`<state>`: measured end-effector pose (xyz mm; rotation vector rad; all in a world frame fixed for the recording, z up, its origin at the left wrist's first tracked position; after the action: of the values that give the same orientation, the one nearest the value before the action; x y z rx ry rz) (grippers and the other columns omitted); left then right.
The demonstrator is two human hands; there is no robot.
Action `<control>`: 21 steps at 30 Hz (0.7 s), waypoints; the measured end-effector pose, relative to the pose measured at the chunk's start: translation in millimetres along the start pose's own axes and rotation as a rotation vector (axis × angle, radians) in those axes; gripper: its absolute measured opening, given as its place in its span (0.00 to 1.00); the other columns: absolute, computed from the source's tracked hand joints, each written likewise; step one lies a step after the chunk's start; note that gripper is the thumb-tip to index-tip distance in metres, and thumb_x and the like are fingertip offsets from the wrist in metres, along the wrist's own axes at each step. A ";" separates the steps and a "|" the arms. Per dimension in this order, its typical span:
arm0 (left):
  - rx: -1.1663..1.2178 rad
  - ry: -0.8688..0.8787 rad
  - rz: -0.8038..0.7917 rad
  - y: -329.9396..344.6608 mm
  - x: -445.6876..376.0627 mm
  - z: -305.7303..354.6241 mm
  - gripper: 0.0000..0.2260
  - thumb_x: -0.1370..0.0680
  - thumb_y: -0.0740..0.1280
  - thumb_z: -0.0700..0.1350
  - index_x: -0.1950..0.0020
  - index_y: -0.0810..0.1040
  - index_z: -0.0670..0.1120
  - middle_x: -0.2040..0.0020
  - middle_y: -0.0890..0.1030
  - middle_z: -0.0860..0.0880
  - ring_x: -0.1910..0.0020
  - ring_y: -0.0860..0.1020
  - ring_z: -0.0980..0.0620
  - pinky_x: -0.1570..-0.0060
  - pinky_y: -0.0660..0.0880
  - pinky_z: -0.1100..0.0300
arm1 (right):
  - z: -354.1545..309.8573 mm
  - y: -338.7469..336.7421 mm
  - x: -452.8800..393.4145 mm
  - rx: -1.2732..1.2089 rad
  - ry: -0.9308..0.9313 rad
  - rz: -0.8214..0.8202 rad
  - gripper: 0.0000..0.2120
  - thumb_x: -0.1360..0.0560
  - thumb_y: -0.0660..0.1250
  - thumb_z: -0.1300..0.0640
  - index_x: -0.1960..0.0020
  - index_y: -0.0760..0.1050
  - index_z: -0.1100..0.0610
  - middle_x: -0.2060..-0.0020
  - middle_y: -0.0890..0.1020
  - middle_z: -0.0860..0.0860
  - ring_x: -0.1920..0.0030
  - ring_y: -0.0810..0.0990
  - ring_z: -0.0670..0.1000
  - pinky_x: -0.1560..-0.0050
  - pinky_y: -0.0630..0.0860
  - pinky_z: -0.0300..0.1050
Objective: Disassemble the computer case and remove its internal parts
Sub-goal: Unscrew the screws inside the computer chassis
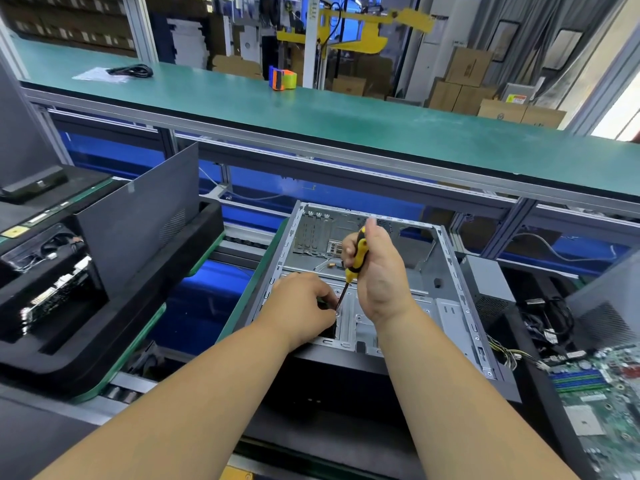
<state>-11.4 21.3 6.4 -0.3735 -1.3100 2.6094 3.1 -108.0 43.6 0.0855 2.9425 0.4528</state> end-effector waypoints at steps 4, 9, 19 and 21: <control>0.011 -0.005 0.016 1.8 0.1 -0.9 0.05 0.29 0.74 0.52 0.55 0.84 0.55 0.56 0.78 0.57 0.51 0.74 0.56 0.51 0.73 0.61 | -2.1 -3.9 0.1 0.037 0.008 0.015 0.11 0.17 0.58 0.52 0.56 0.69 0.56 0.66 0.76 0.48 0.67 0.73 0.49 0.59 0.70 0.45; -0.016 0.004 0.014 1.3 -1.4 -0.6 0.05 0.28 0.74 0.51 0.53 0.85 0.54 0.55 0.79 0.57 0.51 0.74 0.56 0.50 0.74 0.60 | -6.5 -8.1 -0.6 0.050 0.038 -0.023 0.16 0.16 0.55 0.53 0.55 0.79 0.57 0.64 0.79 0.48 0.62 0.77 0.49 0.53 0.70 0.51; -0.012 0.013 0.005 3.1 -2.5 -0.5 0.04 0.28 0.73 0.50 0.54 0.85 0.55 0.56 0.79 0.57 0.53 0.75 0.57 0.51 0.75 0.61 | -2.6 2.8 3.0 -0.082 0.055 0.000 0.21 0.17 0.49 0.41 0.53 0.69 0.57 0.72 0.71 0.49 0.70 0.67 0.49 0.64 0.67 0.40; 0.001 0.015 0.001 3.6 -2.7 -1.1 0.04 0.28 0.73 0.50 0.54 0.85 0.54 0.57 0.79 0.57 0.54 0.76 0.57 0.51 0.76 0.60 | -2.8 2.5 3.8 -0.028 0.033 -0.002 0.15 0.17 0.56 0.46 0.56 0.66 0.55 0.71 0.72 0.48 0.68 0.67 0.49 0.61 0.66 0.42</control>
<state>-8.7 19.2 3.2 -0.3928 -1.3036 2.6033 -1.1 -106.2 46.4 0.0721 2.9671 0.5004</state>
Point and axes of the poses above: each hand's wrist, its own x-axis away from the middle knuckle, its own y-axis out of the palm, z = x × y, the point moved 1 cm from there along -x, towards the middle knuckle
